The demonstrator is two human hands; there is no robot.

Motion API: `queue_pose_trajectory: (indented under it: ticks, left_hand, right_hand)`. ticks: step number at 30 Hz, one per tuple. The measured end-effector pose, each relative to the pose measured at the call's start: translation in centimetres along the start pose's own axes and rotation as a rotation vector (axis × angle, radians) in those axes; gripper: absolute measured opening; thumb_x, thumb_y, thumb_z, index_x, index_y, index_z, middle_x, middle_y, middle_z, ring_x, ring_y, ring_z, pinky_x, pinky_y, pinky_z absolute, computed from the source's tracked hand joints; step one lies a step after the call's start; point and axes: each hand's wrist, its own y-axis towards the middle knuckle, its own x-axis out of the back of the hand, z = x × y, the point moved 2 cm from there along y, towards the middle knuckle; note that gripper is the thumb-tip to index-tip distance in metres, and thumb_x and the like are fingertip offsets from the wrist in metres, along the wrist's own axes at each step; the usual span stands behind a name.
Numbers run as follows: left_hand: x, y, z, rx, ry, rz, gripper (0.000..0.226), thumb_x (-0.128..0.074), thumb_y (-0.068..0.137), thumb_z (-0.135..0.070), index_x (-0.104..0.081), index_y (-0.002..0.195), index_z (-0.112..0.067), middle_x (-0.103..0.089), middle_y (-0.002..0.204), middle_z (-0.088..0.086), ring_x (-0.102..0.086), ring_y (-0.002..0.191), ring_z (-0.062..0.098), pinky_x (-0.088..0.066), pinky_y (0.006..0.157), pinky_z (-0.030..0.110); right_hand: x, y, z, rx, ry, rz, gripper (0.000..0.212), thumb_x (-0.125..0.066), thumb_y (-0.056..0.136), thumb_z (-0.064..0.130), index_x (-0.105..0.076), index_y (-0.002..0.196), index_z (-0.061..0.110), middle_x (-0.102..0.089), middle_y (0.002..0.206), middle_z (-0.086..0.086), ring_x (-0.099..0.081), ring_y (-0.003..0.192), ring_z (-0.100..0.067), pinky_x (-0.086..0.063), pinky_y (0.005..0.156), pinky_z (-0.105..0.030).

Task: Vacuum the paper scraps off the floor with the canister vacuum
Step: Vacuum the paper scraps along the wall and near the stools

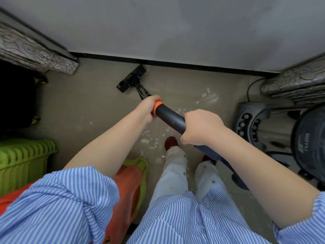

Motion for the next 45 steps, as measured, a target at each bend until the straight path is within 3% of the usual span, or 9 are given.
queue_pose_trajectory:
  ticks: [7, 13, 18, 23, 29, 34, 38, 42, 45]
  left_hand:
    - [-0.8, -0.7, 1.2, 0.057, 0.035, 0.054, 0.02, -0.051, 0.091, -0.01, -0.048, 0.071, -0.009, -0.047, 0.067, 0.005, -0.046, 0.058, 0.014, -0.042, 0.056, 0.023]
    - [-3.4, -3.2, 3.6, 0.082, 0.092, 0.056, 0.023, -0.051, 0.091, -0.008, -0.046, 0.069, -0.009, -0.047, 0.065, 0.005, -0.046, 0.054, 0.014, -0.041, 0.035, 0.014]
    - [-4.9, -6.4, 7.6, 0.164, 0.09, 0.068, 0.02, -0.053, 0.09, -0.009, -0.047, 0.071, -0.008, -0.049, 0.068, 0.006, -0.047, 0.056, 0.015, -0.045, 0.044, 0.022]
    - [-6.4, -9.2, 11.4, 0.191, 0.069, 0.049, 0.019, -0.053, 0.09, -0.009, -0.046, 0.073, -0.007, -0.048, 0.068, 0.007, -0.046, 0.057, 0.016, -0.041, 0.032, 0.014]
    - [-7.5, -11.6, 15.1, 0.169, -0.024, 0.042, 0.024, -0.051, 0.091, -0.008, -0.044, 0.068, -0.008, -0.05, 0.048, 0.005, -0.05, 0.041, 0.014, -0.04, 0.032, 0.013]
    - [-7.5, -11.6, 16.0, 0.127, -0.042, -0.01, 0.018, -0.052, 0.09, -0.009, -0.047, 0.073, -0.006, -0.048, 0.066, 0.007, -0.047, 0.056, 0.017, -0.043, 0.032, 0.016]
    - [-7.7, -10.5, 15.6, 0.097, -0.017, -0.043, 0.018, -0.052, 0.089, -0.009, -0.047, 0.072, -0.006, -0.053, 0.055, 0.008, -0.052, 0.047, 0.017, -0.045, 0.034, 0.016]
    - [-9.4, -9.6, 15.8, 0.074, 0.043, -0.037, 0.02, -0.05, 0.091, -0.01, -0.045, 0.072, -0.007, -0.049, 0.065, 0.007, -0.048, 0.054, 0.017, -0.045, 0.036, 0.018]
    - [-11.1, -8.9, 16.3, 0.054, 0.066, -0.004, 0.022, -0.05, 0.091, -0.009, -0.045, 0.07, -0.006, -0.055, 0.046, 0.006, -0.052, 0.046, 0.016, -0.046, 0.041, 0.019]
  right_hand:
    - [-0.7, -1.2, -0.3, -0.037, -0.012, 0.046, 0.016, -0.057, 0.081, 0.021, -0.046, 0.09, 0.014, -0.041, 0.069, 0.001, -0.047, 0.065, -0.018, -0.032, 0.048, -0.024]
    - [-1.9, -4.0, -3.6, -0.039, 0.03, 0.072, 0.029, -0.06, 0.078, 0.023, -0.034, 0.066, 0.019, -0.043, 0.067, 0.002, -0.041, 0.054, -0.012, -0.027, 0.045, -0.024]
    - [-3.5, -8.2, -5.7, -0.023, -0.028, 0.091, 0.022, -0.06, 0.078, 0.025, -0.04, 0.072, 0.019, -0.044, 0.066, 0.003, -0.041, 0.054, -0.01, -0.028, 0.044, -0.023]
    - [-5.0, -11.8, -8.0, -0.006, -0.059, 0.104, 0.018, -0.06, 0.078, 0.028, -0.046, 0.082, 0.018, -0.044, 0.067, 0.004, -0.041, 0.055, -0.01, -0.028, 0.045, -0.023]
    - [-6.6, -14.8, -10.0, 0.049, -0.116, 0.094, 0.03, -0.061, 0.078, 0.026, -0.035, 0.064, 0.019, -0.043, 0.065, 0.003, -0.041, 0.053, -0.01, -0.029, 0.044, -0.022]
    - [-7.4, -15.2, -10.9, 0.102, -0.117, 0.075, 0.03, -0.058, 0.081, 0.023, -0.035, 0.063, 0.016, -0.042, 0.064, 0.001, -0.04, 0.052, -0.013, -0.028, 0.043, -0.022]
    - [-8.3, -13.7, -11.3, 0.119, -0.062, 0.042, 0.03, -0.058, 0.082, 0.023, -0.035, 0.064, 0.016, -0.043, 0.065, 0.0, -0.041, 0.053, -0.013, -0.029, 0.044, -0.022]
    - [-9.4, -12.6, -12.9, 0.079, 0.009, 0.041, 0.029, -0.06, 0.08, 0.024, -0.036, 0.065, 0.017, -0.044, 0.066, 0.001, -0.042, 0.054, -0.013, -0.029, 0.044, -0.024]
    - [-9.8, -12.5, -14.3, 0.042, 0.019, 0.014, 0.031, -0.061, 0.079, 0.023, -0.035, 0.063, 0.016, -0.043, 0.064, 0.001, -0.041, 0.053, -0.013, -0.027, 0.044, -0.023]
